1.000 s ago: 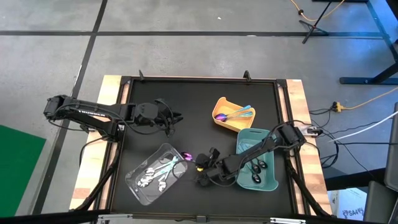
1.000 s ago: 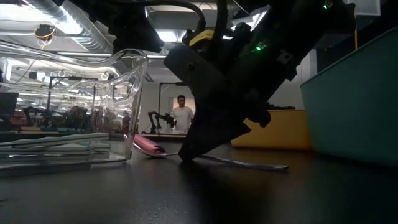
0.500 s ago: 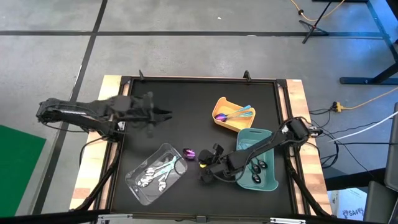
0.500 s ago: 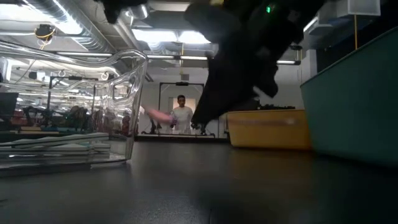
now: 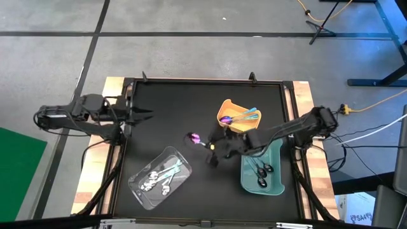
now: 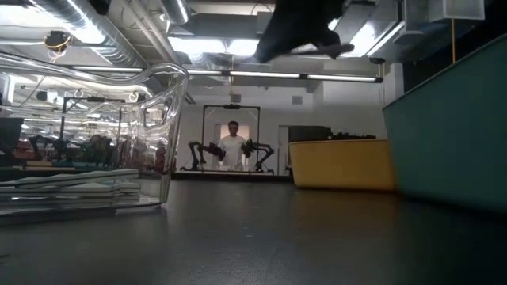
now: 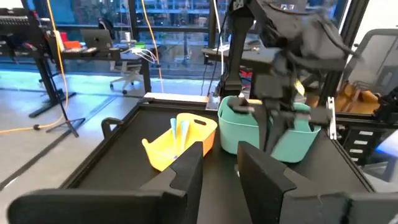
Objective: Sort silverware by color (type)
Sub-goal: Put the violet spoon into the yellow bin
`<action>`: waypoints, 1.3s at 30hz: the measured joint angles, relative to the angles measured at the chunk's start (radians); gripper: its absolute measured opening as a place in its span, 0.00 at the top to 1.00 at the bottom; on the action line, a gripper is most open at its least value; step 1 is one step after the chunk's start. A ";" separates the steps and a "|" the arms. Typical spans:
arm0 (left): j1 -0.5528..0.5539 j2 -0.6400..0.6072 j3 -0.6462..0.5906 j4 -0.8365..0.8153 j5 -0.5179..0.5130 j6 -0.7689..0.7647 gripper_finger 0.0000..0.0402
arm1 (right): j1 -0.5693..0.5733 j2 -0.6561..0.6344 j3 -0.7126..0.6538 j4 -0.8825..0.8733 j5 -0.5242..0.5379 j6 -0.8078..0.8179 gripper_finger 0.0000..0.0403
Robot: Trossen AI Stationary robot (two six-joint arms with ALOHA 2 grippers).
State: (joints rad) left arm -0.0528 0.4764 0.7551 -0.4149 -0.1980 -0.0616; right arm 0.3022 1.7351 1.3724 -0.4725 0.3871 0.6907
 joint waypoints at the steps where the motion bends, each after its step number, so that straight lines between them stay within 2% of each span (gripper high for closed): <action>1: 0.000 -0.013 0.000 -0.009 -0.001 0.003 0.77 | -0.012 -0.020 0.000 -0.006 -0.014 -0.021 1.00; 9: 0.000 -0.101 -0.064 -0.014 -0.003 0.046 0.77 | -0.106 -0.181 0.001 -0.131 -0.092 -0.123 1.00; 23: 0.000 -0.296 -0.406 0.194 -0.057 0.046 0.77 | -0.200 -0.435 0.001 -0.410 -0.113 -0.301 1.00; 33: 0.000 -0.415 -0.568 0.284 -0.056 0.039 0.77 | -0.330 -0.544 0.002 -0.545 -0.220 -0.446 1.00; 39: 0.000 -0.462 -0.641 0.315 -0.055 0.039 0.77 | -0.400 -0.572 0.002 -0.590 -0.224 -0.518 1.00</action>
State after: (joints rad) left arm -0.0528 0.0142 0.1141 -0.0999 -0.2530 -0.0229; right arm -0.0978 1.1635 1.3739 -1.0627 0.1635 0.1723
